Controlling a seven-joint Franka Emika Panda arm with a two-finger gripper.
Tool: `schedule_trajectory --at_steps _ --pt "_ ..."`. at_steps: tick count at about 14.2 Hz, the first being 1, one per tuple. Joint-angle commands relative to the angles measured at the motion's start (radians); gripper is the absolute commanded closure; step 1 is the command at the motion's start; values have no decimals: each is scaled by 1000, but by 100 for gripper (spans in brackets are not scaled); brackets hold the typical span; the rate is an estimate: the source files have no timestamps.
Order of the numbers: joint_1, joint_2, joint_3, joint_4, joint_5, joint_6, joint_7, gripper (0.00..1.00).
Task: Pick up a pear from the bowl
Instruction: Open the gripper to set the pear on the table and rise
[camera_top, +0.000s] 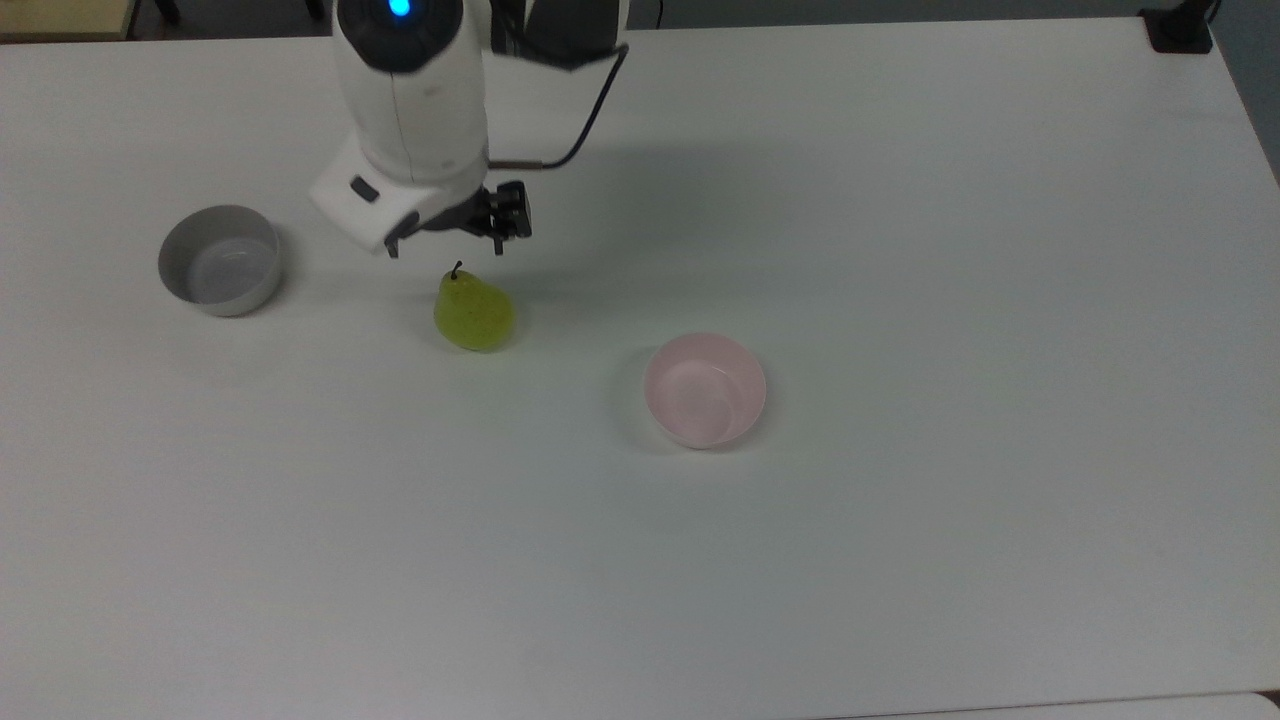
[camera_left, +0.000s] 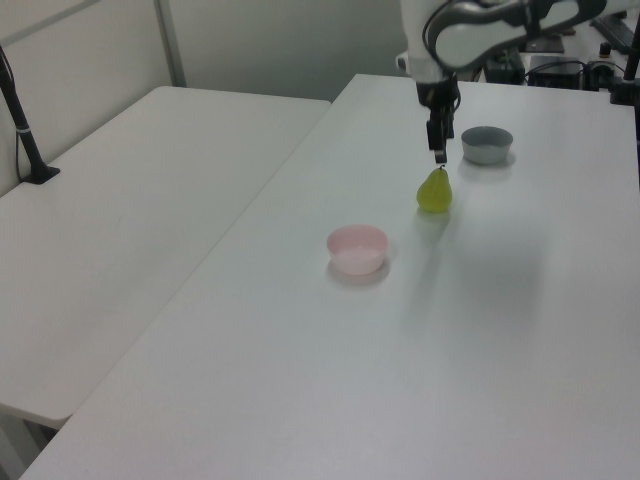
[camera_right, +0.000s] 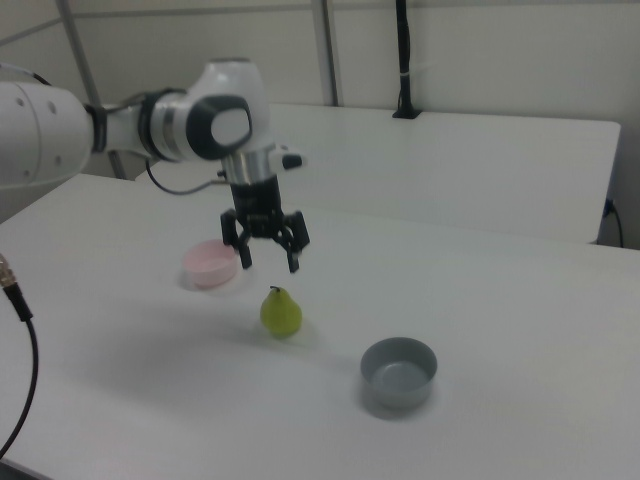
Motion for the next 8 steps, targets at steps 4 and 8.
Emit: schedule_trajectory --at_steps 4,8 --pt "-31 -190 -12 1 -7 -116 82 0" --pt "-54 -226 -12 2 -9 -164 82 0"
